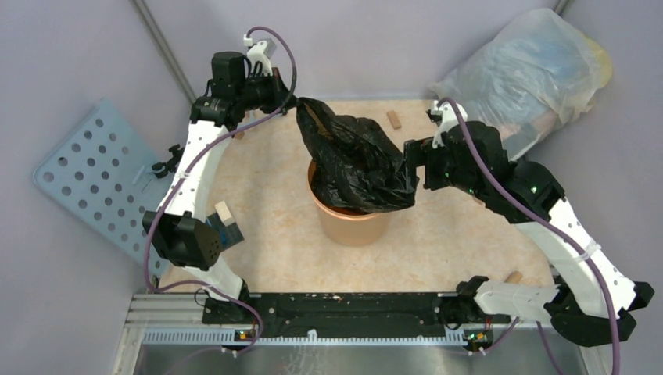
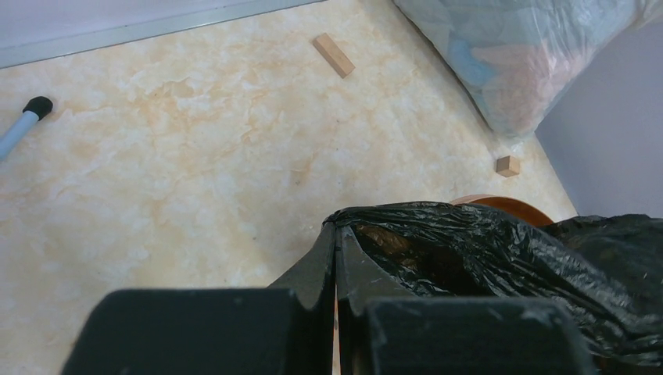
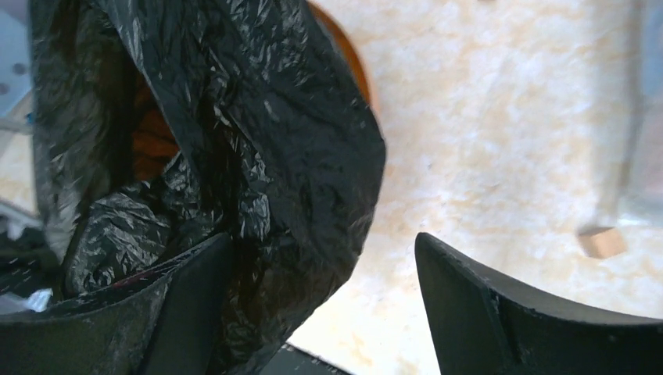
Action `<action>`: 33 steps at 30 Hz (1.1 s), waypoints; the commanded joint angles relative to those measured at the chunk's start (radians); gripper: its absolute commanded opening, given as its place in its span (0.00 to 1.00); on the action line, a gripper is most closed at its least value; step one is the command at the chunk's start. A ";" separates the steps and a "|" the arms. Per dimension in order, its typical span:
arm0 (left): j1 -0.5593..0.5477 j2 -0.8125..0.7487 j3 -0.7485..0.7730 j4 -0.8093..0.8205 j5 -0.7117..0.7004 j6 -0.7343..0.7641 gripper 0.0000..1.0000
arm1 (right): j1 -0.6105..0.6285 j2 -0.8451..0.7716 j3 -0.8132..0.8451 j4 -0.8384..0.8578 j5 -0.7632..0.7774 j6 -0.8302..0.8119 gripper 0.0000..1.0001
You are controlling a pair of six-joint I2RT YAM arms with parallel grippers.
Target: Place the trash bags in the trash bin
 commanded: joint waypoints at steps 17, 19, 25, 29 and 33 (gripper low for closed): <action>0.005 -0.049 0.026 0.026 -0.019 0.025 0.00 | -0.009 0.037 -0.196 0.425 -0.306 0.208 0.21; 0.005 -0.047 0.029 0.031 -0.023 0.023 0.00 | -0.009 0.060 -0.216 0.471 -0.284 0.209 0.18; 0.005 -0.038 0.009 0.047 -0.029 0.015 0.00 | -0.050 0.113 -0.275 0.527 -0.269 0.198 0.14; 0.005 -0.045 -0.049 0.061 -0.030 0.014 0.00 | -0.073 0.103 -0.296 0.523 -0.219 0.167 0.16; 0.005 -0.069 -0.094 0.089 -0.015 0.002 0.00 | -0.074 0.074 -0.244 0.474 -0.167 0.099 0.25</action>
